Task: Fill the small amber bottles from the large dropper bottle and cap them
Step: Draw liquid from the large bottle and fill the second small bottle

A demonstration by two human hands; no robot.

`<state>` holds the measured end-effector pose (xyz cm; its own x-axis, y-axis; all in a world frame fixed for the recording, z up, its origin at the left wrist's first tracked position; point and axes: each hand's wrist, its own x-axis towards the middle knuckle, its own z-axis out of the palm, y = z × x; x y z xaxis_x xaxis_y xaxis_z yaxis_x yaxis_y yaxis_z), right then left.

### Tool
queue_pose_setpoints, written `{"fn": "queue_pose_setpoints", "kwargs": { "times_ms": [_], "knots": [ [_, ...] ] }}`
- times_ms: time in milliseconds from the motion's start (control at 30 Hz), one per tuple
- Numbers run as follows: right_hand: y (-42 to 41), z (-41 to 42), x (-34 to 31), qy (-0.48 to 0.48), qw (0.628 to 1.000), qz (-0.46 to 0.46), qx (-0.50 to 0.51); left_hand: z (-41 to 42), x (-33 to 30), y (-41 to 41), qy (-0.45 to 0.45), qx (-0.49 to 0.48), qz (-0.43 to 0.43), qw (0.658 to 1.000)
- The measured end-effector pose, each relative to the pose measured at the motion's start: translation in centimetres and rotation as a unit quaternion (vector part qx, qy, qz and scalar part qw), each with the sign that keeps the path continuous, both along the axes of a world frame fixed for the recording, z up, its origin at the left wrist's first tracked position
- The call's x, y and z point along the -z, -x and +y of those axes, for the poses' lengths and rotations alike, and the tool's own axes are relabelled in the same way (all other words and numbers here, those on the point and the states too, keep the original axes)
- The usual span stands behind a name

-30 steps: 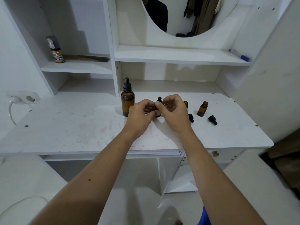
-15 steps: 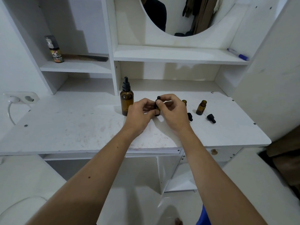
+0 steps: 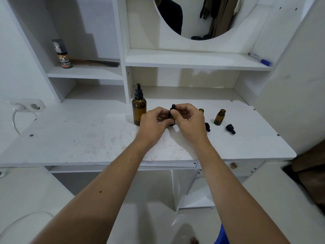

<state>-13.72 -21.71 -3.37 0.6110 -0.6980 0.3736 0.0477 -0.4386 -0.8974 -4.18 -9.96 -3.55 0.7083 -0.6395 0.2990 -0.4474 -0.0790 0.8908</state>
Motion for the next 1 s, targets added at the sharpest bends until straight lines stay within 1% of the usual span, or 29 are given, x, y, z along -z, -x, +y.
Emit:
{"fn": "queue_pose_setpoints", "kwargs": {
  "times_ms": [167, 367, 433, 533, 600, 667, 767, 867, 1000],
  "knots": [
    [0.0, 0.2, 0.0, 0.022, 1.0, 0.005, 0.015, -0.2, 0.0, 0.1, -0.009, -0.017, -0.014, 1.0],
    [0.3, 0.6, -0.2, 0.037, 0.999, 0.004, 0.016, 0.4, -0.4, 0.5, -0.027, -0.011, -0.03, 0.999],
    [0.6, 0.9, -0.5, 0.03, 0.999, 0.003, 0.013, 1.0, -0.7, 0.9, -0.033, -0.01, -0.014, 0.999],
    [1.2, 1.3, -1.1, 0.02, 0.999, -0.006, 0.03, 3.0, -1.0, 1.4, -0.027, 0.0, 0.037, 0.999],
    [1.4, 1.7, -1.7, 0.048, 0.997, -0.022, 0.051, 5.1, -0.8, 1.3, -0.04, 0.0, 0.044, 0.998],
    [1.0, 2.4, -2.8, 0.096, 0.993, -0.042, 0.06, 7.6, -0.7, 0.9, -0.054, -0.018, 0.029, 0.998],
    [-0.8, 3.7, -4.9, 0.138, 0.988, -0.057, 0.037, 10.5, -0.8, -0.3, -0.034, -0.074, 0.025, 0.996],
    [-2.7, 4.8, -6.2, 0.134, 0.99, -0.044, 0.001, 11.3, -1.3, -1.6, -0.01, -0.123, 0.038, 0.992],
    [-4.6, 5.8, -6.8, 0.116, 0.992, 0.011, -0.045, 9.9, -1.5, -2.4, -0.002, -0.12, 0.059, 0.991]
  ]
}}
